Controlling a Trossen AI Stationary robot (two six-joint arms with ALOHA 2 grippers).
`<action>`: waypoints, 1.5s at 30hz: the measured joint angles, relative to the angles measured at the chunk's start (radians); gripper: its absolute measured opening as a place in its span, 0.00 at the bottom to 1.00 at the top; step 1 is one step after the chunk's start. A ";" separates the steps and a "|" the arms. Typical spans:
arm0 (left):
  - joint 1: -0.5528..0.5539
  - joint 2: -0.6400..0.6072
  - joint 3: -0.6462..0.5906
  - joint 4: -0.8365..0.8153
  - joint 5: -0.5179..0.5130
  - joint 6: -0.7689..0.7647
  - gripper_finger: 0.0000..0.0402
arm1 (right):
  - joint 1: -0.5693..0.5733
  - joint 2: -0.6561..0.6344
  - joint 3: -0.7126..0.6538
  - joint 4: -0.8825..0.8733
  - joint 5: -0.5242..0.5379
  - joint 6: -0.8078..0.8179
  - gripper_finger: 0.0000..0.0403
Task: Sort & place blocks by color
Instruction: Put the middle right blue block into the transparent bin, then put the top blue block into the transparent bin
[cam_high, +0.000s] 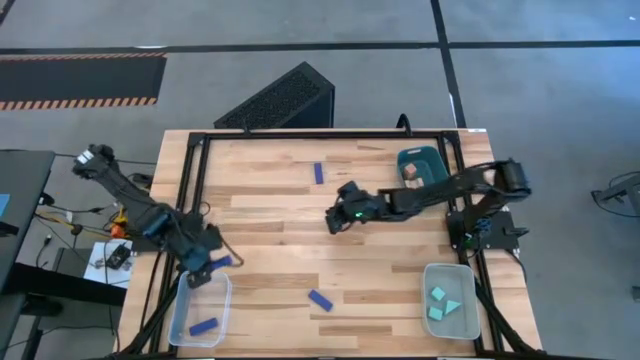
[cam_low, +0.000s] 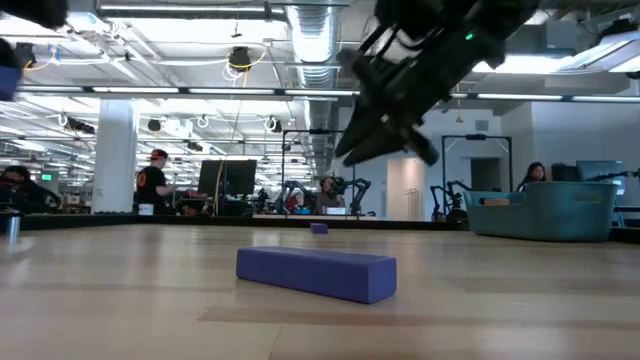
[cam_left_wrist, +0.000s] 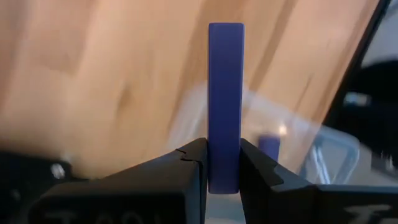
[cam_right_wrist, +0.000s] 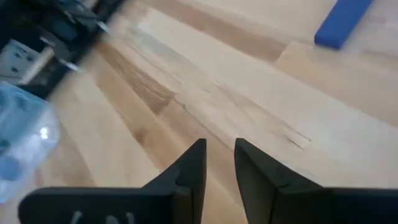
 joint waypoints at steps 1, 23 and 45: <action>-0.021 0.011 0.000 -0.002 0.023 -0.006 0.09 | -0.014 0.030 0.023 -0.011 -0.011 -0.002 0.26; -0.226 0.059 -0.054 -0.002 0.142 -0.209 0.21 | -0.275 0.538 0.768 -0.739 -0.060 -0.151 0.58; -0.210 0.058 -0.054 -0.029 0.024 -0.261 0.19 | -0.306 0.572 0.852 -0.764 -0.050 -0.306 0.08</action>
